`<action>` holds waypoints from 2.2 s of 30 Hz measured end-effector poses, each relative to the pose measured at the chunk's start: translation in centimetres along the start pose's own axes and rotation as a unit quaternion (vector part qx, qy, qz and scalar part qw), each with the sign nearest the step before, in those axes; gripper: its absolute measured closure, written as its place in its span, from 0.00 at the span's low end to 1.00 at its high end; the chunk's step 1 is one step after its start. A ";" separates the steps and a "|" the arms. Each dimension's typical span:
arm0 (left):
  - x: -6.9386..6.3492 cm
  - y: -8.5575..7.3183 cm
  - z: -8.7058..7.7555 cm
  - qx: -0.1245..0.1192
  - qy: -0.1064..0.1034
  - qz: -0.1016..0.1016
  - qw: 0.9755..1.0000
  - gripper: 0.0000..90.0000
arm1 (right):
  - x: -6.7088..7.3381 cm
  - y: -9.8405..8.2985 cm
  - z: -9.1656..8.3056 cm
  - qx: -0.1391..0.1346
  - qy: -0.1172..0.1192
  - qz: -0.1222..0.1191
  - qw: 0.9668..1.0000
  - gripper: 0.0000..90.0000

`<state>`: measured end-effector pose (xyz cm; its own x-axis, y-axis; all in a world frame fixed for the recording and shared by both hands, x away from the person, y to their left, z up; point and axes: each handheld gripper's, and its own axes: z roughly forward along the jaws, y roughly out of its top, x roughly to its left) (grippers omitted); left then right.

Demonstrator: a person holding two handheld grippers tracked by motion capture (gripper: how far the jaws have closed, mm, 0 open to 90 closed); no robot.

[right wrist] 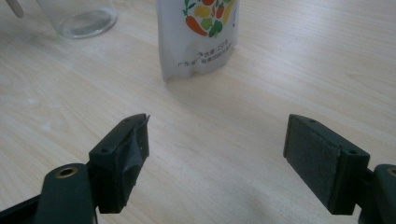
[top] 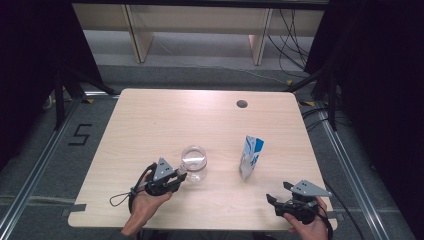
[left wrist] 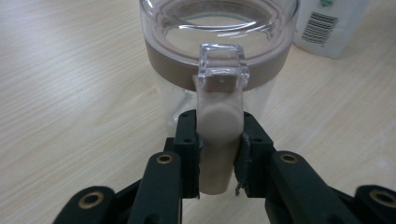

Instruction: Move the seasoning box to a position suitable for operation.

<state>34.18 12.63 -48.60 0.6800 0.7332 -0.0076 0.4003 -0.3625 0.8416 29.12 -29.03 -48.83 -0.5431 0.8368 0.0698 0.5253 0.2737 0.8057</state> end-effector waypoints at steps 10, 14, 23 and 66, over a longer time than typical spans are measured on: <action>-1.2 0.0 0.1 -0.002 -0.054 0.038 0.998 0.81 | 0.0 0.0 0.0 -0.002 0.003 -0.005 1.000 0.26; -1.6 0.0 0.2 -0.004 -0.067 0.044 0.997 0.81 | 0.0 0.1 0.0 -0.004 0.006 -0.009 1.000 0.26; -1.4 0.0 0.4 -0.007 -0.091 0.055 0.994 0.80 | 0.0 0.1 0.1 -0.004 0.012 -0.020 1.000 0.26; -0.3 -0.1 1.2 -0.028 -0.104 0.069 0.992 0.81 | 0.6 0.1 0.3 -0.002 0.030 -0.031 0.999 0.29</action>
<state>34.64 11.73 -49.29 0.8400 0.5425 0.0036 0.2644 -0.4151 0.8705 29.09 -28.34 -48.90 -0.6128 0.7883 0.0557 0.4873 0.3215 0.8119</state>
